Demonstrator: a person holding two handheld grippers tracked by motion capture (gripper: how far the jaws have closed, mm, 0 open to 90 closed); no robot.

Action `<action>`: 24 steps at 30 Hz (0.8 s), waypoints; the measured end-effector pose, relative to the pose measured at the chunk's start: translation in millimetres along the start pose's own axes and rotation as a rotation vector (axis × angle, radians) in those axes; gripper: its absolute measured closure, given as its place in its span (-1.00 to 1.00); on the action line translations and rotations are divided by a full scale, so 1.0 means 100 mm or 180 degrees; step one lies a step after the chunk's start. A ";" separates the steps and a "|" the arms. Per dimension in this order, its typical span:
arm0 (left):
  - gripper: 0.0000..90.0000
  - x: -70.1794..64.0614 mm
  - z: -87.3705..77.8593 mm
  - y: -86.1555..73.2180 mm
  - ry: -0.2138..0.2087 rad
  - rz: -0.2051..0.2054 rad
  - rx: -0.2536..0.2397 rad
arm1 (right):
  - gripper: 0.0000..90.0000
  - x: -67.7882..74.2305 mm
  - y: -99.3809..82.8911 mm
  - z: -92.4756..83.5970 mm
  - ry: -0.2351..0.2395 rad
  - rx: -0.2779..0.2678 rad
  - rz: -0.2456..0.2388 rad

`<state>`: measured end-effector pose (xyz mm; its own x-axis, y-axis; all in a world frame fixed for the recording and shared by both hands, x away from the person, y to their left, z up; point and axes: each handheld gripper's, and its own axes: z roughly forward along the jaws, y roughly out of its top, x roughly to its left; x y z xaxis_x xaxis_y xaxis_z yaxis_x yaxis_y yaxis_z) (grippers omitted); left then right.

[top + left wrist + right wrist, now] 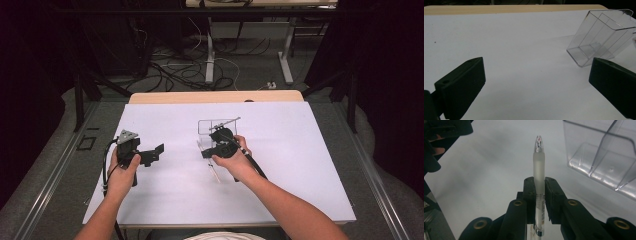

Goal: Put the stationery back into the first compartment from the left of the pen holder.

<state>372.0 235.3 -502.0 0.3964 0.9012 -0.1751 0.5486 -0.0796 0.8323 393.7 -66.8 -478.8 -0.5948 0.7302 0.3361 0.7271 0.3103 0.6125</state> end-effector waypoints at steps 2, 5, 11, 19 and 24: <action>-0.99 0.00 0.00 0.00 0.0000 0.0002 0.0000 | 0.78 0.01 0.02 -0.03 0.0008 -0.0091 -0.0038; -0.99 0.00 0.00 0.00 0.0003 0.0001 -0.0003 | 0.78 0.02 0.06 -0.07 0.0018 -0.0203 -0.0078; -0.99 0.00 0.00 0.00 0.0004 0.0002 -0.0005 | 0.78 0.04 0.12 -0.16 0.0051 -0.0407 -0.0098; -0.99 0.01 0.00 0.00 0.0009 0.0005 -0.0017 | 0.78 0.05 0.20 -0.23 0.0041 -0.0663 -0.0123; -0.99 0.01 0.00 0.00 0.0008 0.0008 -0.0018 | 0.78 0.04 0.26 -0.29 0.0004 -0.0756 -0.0105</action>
<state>372.4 236.0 -501.9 0.3958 0.9021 -0.1717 0.5433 -0.0794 0.8357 400.3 -73.3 -440.5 -0.6174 0.7213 0.3140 0.6062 0.1819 0.7742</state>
